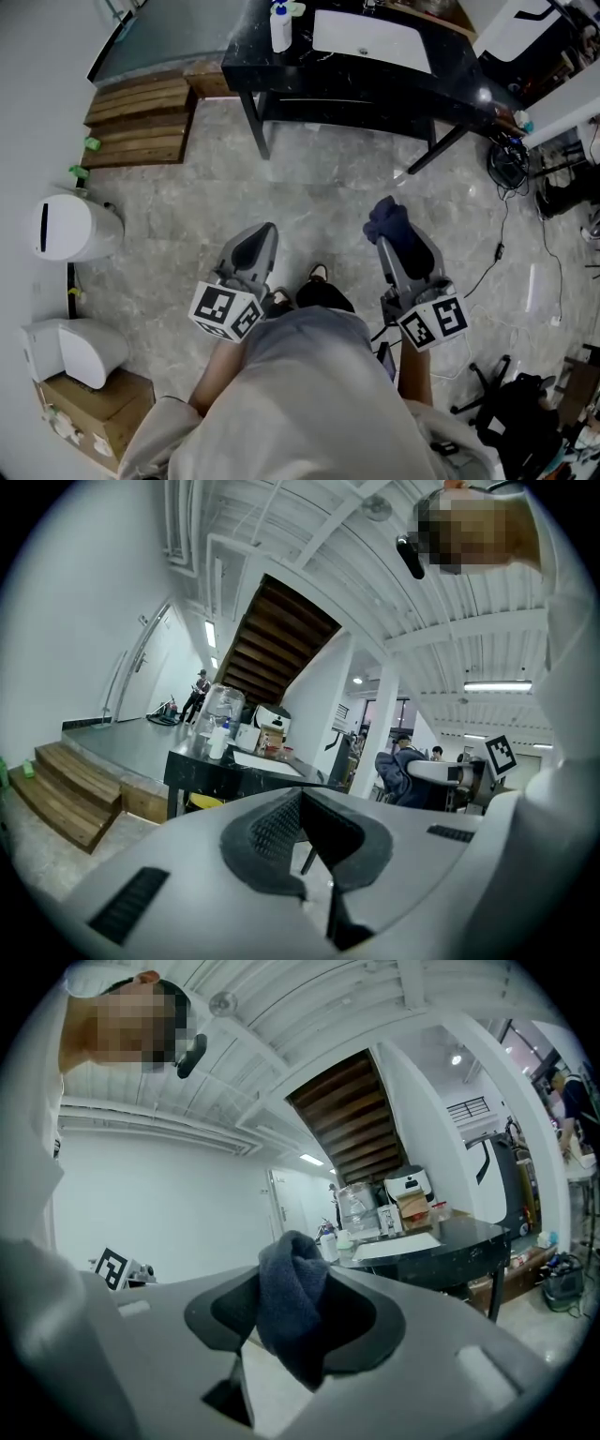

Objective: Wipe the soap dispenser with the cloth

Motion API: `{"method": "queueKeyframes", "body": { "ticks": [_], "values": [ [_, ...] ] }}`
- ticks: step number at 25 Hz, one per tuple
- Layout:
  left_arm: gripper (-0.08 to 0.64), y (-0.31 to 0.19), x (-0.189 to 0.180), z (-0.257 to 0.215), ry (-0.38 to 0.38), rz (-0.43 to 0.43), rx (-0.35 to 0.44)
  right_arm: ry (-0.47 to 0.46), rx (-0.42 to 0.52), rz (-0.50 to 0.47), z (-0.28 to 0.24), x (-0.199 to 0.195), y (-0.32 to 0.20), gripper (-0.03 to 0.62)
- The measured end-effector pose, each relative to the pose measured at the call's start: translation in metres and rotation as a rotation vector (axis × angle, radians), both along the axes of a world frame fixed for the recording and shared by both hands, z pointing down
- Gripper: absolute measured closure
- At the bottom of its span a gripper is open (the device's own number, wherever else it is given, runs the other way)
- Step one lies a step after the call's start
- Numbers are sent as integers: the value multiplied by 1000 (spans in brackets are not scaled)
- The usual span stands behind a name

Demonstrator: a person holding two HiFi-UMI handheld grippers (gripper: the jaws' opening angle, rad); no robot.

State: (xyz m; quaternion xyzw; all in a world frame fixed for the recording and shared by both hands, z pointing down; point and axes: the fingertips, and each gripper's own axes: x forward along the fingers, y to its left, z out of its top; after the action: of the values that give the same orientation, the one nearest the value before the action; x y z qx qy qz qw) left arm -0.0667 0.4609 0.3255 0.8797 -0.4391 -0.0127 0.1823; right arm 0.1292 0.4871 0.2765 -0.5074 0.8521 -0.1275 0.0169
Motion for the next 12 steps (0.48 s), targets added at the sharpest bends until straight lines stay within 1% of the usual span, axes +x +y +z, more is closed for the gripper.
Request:
{"method": "queueKeyframes", "body": {
  "ticks": [4,7,10,12],
  "values": [
    [554,-10,11,2,-30,-4,7,-4,2,-27,2,6,-11,419],
    [554,-20,24,4,-48,-4,18,11,14,-35,2,19,-15,417],
    [554,-28,38,5,-67,4,46,20,16,-25,6,35,-19,417],
    [554,-32,43,1,-71,-8,79,20,9,-20,10,43,-22,416]
  ]
}}
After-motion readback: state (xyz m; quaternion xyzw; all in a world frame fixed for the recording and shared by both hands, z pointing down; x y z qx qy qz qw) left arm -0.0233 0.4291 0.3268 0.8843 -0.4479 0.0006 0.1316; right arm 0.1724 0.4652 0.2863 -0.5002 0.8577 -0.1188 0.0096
